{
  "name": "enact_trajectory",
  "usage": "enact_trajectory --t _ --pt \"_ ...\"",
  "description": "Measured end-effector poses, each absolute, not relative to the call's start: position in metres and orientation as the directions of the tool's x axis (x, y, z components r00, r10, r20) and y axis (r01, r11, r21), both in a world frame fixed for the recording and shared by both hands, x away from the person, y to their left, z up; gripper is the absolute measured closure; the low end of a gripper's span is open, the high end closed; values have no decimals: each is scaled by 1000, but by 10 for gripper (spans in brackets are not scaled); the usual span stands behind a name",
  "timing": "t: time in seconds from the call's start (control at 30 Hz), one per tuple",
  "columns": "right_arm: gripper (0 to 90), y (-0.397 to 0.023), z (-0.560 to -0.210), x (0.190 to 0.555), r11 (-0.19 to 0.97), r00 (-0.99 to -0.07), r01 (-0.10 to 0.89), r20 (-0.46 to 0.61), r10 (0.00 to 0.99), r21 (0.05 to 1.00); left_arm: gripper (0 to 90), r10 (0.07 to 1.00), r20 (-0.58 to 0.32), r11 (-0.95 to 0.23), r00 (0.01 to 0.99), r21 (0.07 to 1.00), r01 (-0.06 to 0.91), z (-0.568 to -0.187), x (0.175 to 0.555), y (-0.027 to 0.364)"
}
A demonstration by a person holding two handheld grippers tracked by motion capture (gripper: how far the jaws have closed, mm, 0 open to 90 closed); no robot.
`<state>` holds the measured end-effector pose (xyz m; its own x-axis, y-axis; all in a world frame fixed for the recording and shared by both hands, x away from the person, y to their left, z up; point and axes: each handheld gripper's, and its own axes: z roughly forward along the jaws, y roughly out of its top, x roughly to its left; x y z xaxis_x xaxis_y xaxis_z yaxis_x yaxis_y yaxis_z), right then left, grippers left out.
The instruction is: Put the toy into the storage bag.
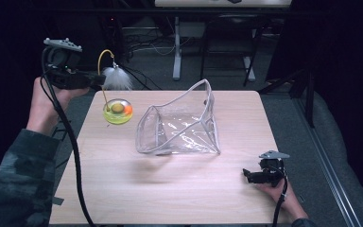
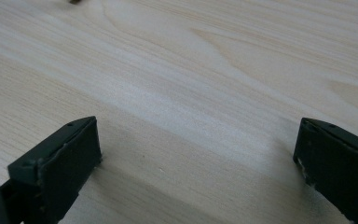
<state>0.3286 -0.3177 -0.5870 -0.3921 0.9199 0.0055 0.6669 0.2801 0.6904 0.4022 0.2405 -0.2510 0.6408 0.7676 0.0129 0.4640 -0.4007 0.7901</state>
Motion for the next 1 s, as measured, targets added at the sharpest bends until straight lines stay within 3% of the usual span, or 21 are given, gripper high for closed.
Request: enact_trajectory --t 1.0 --pt "1 -318 -587 329 280 -392 666 6 920 691 884 630 -9 -498 776 762 413 -275 424 157"
